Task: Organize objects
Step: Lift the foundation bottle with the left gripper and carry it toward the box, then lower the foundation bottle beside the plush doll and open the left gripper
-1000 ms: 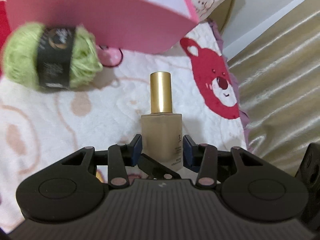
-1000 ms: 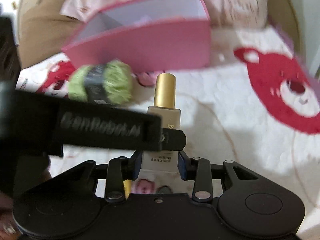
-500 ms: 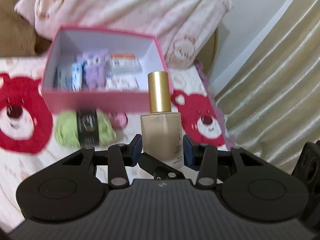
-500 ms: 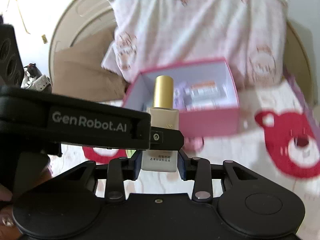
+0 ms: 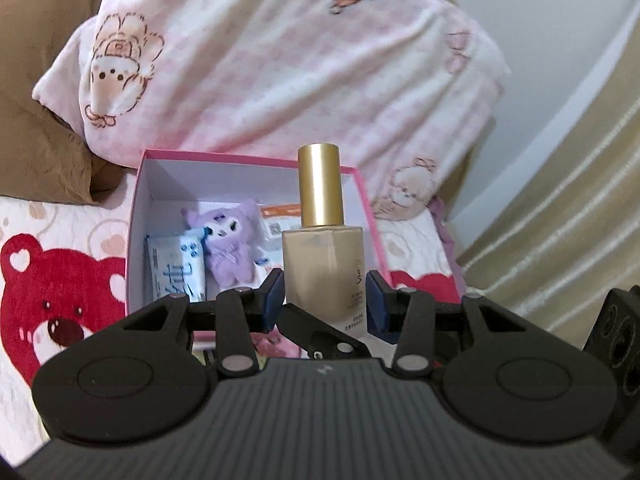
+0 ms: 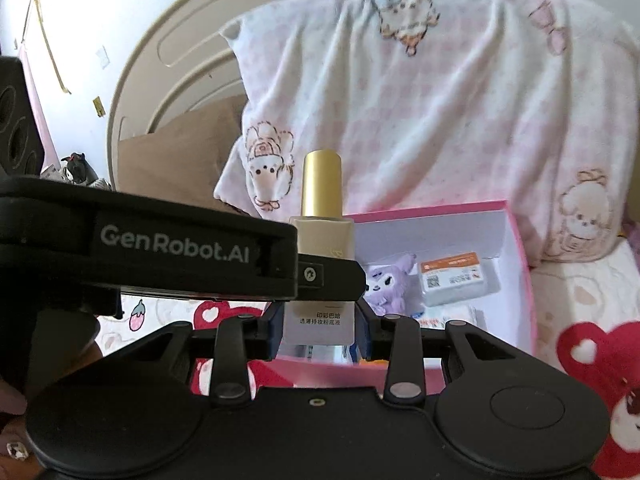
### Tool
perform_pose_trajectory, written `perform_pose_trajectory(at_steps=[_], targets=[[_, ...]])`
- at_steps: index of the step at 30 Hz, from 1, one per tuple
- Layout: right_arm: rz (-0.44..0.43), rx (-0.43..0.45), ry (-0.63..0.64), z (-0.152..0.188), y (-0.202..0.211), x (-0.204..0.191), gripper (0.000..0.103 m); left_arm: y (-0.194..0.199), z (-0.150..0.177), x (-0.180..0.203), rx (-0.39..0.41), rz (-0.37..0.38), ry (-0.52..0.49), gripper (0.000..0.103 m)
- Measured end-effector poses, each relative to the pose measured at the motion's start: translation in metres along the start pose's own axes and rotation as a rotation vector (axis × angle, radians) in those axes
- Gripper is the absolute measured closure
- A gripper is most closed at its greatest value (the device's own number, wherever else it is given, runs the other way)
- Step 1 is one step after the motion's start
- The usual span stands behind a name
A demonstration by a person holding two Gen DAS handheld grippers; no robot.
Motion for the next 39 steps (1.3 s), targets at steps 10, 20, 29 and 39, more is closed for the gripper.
perform_pose_trajectory(at_steps=[10,20,29,39], targets=[[0.070,-0.144,-0.081,-0.003,-0.098,0.043,0.062,-0.104,0.010,-0.068,-0.152,0.039,0.166,0.060],[0.131,-0.253,-0.187,0.010,-0.155,0.088,0.062,-0.181,0.029,-0.085,-0.257,0.040,0.206,0.060],[0.164,-0.297,-0.224,0.011,-0.174,0.098,0.062,-0.184,0.034,-0.083,-0.248,-0.007,0.196,0.059],[0.124,-0.226,-0.137,0.009,-0.123,0.073,0.048,-0.125,0.017,-0.065,-0.209,-0.085,0.043,0.043]])
Point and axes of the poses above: each gripper's, at about its wrist camera, not at the fingertips, and y roughly against the way its jaws point, x to its right, z to its underside, the point moved 1 cm from there along -y, roughly the way its jaws point, and after that the axes turned 15 degrees about -y, right-handed, at the moved point
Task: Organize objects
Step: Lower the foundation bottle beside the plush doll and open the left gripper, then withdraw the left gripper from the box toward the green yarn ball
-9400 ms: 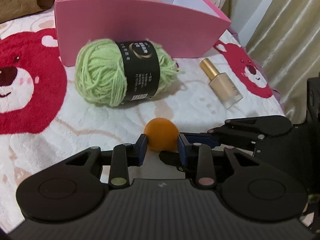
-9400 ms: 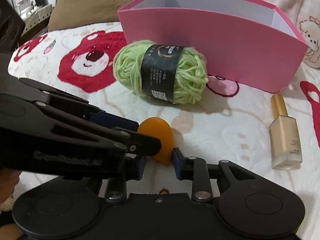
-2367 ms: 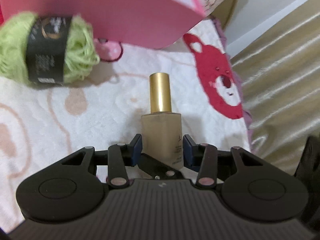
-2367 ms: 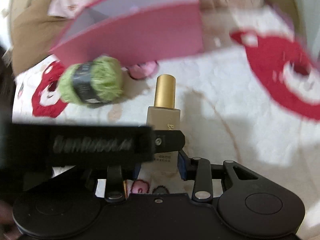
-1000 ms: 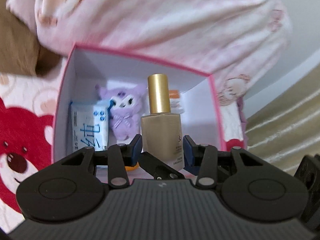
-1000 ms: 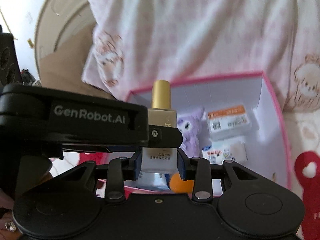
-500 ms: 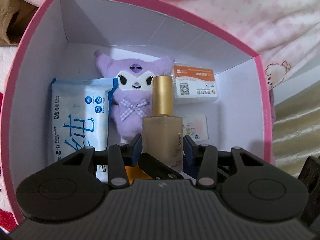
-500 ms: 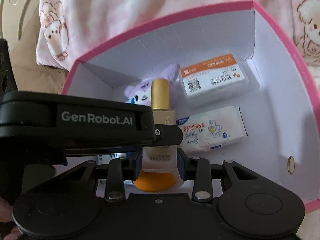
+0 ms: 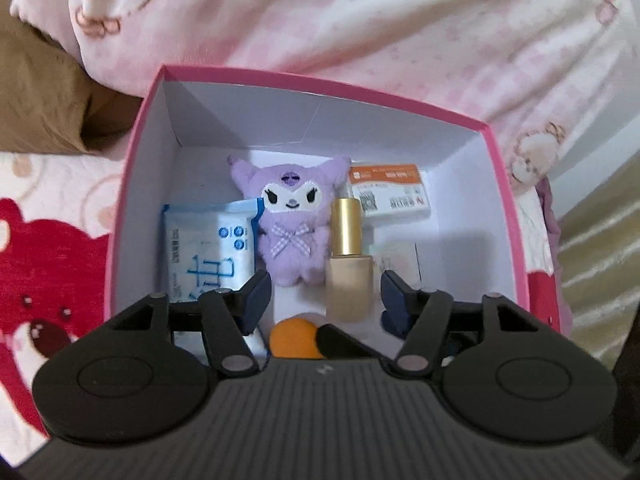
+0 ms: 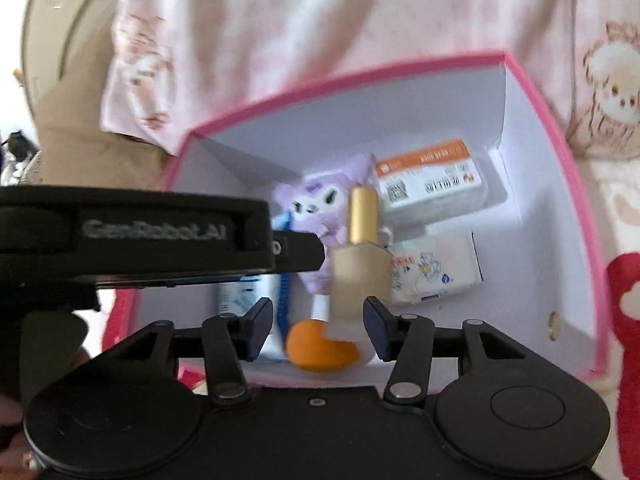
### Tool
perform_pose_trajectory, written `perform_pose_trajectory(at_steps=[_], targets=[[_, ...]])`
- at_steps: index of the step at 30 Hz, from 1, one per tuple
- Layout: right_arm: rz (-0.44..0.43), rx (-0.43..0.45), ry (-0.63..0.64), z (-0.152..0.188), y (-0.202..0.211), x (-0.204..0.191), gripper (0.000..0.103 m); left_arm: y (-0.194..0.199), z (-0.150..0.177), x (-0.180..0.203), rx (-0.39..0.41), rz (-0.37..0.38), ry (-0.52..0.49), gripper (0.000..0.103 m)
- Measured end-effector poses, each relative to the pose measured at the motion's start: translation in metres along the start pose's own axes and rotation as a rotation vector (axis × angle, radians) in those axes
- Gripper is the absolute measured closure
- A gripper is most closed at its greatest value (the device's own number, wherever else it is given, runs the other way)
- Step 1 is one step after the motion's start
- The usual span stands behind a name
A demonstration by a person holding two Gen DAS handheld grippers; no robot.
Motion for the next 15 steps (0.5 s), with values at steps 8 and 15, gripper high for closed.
perform_pose_trajectory(at_steps=[8,15], targets=[[0.002,0.039,0.079,0.014,0.064,-0.020,0.046,0.066,0.021,0.011,-0.010,-0.006,-0.053,0.040],[0.004,0.082,0.121,0.030,0.123,-0.028,0.045,0.122,0.037,0.031,0.001,0.031,-0.120,0.033]])
Point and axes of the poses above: each gripper's, at about its wrist camera, not at the fingertips, and y roughly against the way its jaws point, x to its right, z to its underside, the point moved 1 cm from there along -y, roughly the way its jaws point, and after that the axes turned 15 degrees about -y, right-handed, at the moved point
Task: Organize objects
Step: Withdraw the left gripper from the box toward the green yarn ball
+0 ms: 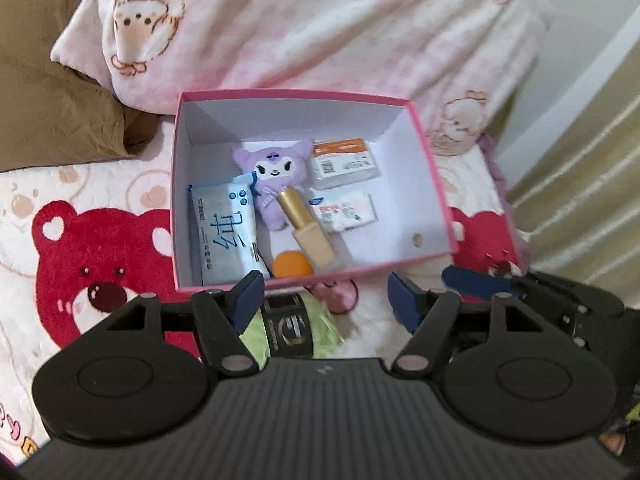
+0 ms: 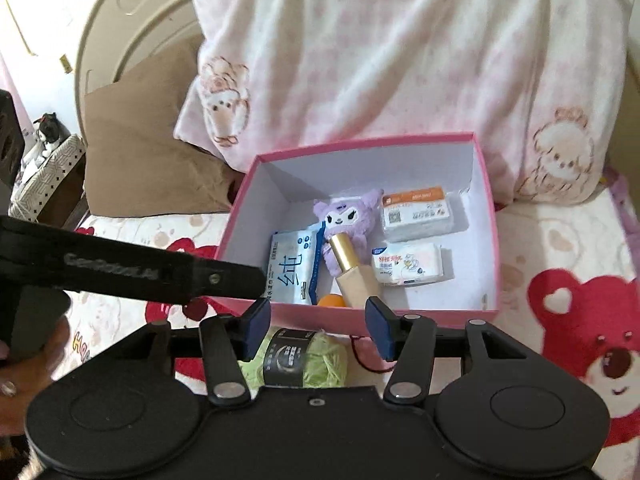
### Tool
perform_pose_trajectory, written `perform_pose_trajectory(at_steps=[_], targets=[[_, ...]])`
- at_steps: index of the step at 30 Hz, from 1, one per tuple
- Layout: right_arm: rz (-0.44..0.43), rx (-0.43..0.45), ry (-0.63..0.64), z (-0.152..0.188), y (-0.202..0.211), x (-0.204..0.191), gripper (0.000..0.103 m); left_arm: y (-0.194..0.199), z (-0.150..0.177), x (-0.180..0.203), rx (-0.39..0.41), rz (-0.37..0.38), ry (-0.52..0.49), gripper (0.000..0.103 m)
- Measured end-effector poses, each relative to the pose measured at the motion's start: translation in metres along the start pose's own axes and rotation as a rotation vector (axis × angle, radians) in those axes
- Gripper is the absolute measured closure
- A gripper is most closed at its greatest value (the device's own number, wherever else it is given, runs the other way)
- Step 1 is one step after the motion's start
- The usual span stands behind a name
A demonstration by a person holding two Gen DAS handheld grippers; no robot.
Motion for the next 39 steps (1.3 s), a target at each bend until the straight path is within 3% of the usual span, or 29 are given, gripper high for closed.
perform_pose_trajectory(at_steps=[7,10,14,16,29,36,39], targets=[[0.018,0.083,0.110,0.018,0.056,-0.017,0.040,0.045,0.017,0.017,-0.008,-0.064,-0.072,0.029],[0.009,0.083,0.137,0.028,0.072,-0.018,0.038,0.058,0.032,0.017,-0.010,-0.066,-0.092,0.028],[-0.014,0.085,0.161,0.045,0.085,-0.015,0.026,0.063,0.051,0.018,-0.013,-0.056,-0.114,0.027],[-0.032,0.080,0.175,0.053,0.086,-0.014,0.025,0.061,0.060,0.018,-0.007,-0.054,-0.122,0.022],[-0.088,0.056,0.239,0.094,0.033,-0.004,0.021,0.006,0.090,-0.002,0.007,-0.049,-0.097,0.020],[-0.067,0.063,0.312,0.107,-0.013,-0.005,0.019,-0.027,0.093,-0.015,0.073,-0.024,-0.092,0.020],[-0.045,0.022,0.344,0.110,-0.034,-0.006,0.019,-0.037,0.094,-0.021,0.112,-0.011,-0.075,0.020]])
Point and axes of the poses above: each gripper's, at about its wrist camera, not at the fingertips, and y roughly against the way its jaws point, x to its right, z to its underside, the point moved 1 cm from there along -y, roughly the way its jaws point, and after that the axes turned 15 degrees about -y, right-handed, at the moved point
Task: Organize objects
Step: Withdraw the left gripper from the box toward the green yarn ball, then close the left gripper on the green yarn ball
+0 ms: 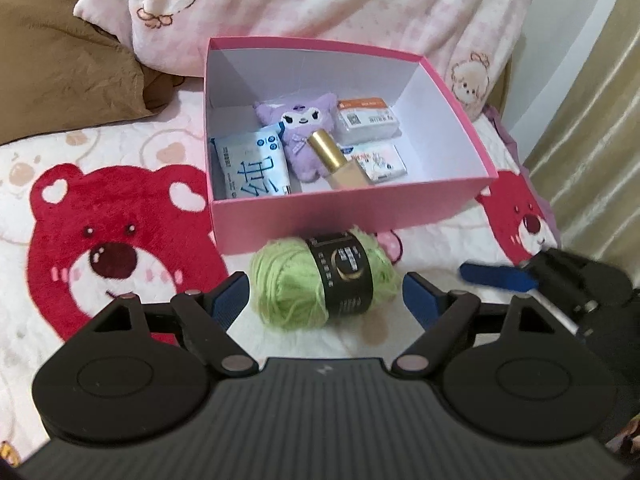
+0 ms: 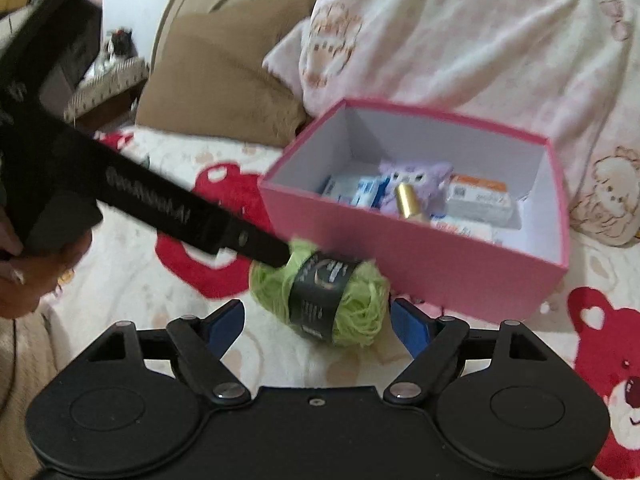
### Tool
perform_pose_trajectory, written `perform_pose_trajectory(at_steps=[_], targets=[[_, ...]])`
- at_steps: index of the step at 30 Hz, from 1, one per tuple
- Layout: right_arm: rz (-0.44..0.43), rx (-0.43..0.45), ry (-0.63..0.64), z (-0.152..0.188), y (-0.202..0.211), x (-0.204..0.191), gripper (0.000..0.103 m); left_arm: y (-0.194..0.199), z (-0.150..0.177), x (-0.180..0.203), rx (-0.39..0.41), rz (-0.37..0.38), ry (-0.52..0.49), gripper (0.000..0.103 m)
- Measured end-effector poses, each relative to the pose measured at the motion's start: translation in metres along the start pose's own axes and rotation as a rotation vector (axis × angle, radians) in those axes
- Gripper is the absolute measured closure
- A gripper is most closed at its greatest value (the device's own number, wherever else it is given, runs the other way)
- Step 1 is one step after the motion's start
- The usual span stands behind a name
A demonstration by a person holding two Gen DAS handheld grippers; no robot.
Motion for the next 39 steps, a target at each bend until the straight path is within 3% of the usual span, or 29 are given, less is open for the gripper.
perform_pose_trajectory(at_steps=[6,12,17,19,22,26,33,37,39], targets=[[0.034,-0.045,0.041,-0.001,-0.031,0.001,0.019,-0.019,0.011,-0.007,0.037,0.020,0.008,0.020],[0.079,-0.012,0.013,0.010,-0.055,0.010,0.019,-0.033,0.020,-0.014,0.062,0.023,0.018,0.021],[0.050,-0.043,-0.044,0.018,-0.072,0.021,0.019,-0.042,0.031,-0.022,0.106,0.068,0.054,0.022],[0.045,-0.044,-0.047,0.020,-0.078,0.022,0.019,-0.045,0.034,-0.023,0.137,0.050,0.063,0.023],[0.027,-0.053,-0.050,0.022,-0.087,0.022,0.019,-0.056,0.036,-0.027,0.123,0.067,0.097,0.028],[-0.034,-0.034,-0.096,0.027,-0.083,0.024,0.018,-0.064,0.040,-0.029,0.126,0.105,0.136,0.034],[-0.088,-0.020,-0.114,0.025,-0.056,0.019,0.017,-0.055,0.043,-0.028,0.126,0.200,0.184,0.034],[-0.049,-0.030,-0.057,0.028,-0.051,0.010,0.016,-0.060,0.050,-0.025,0.087,0.211,0.223,0.034],[-0.025,-0.052,-0.058,0.029,-0.059,0.012,0.016,-0.064,0.051,-0.022,0.072,0.176,0.200,0.034]])
Point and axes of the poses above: each gripper's, at about its wrist camera, not at the fingertips, and y roughly against the way its jaws point, x to its right, z to its underside, the point moved 1 cm from there along -y, roughly the way its jaws point, and after that the axes turned 15 degrees about -y, right-handed, at the moved point
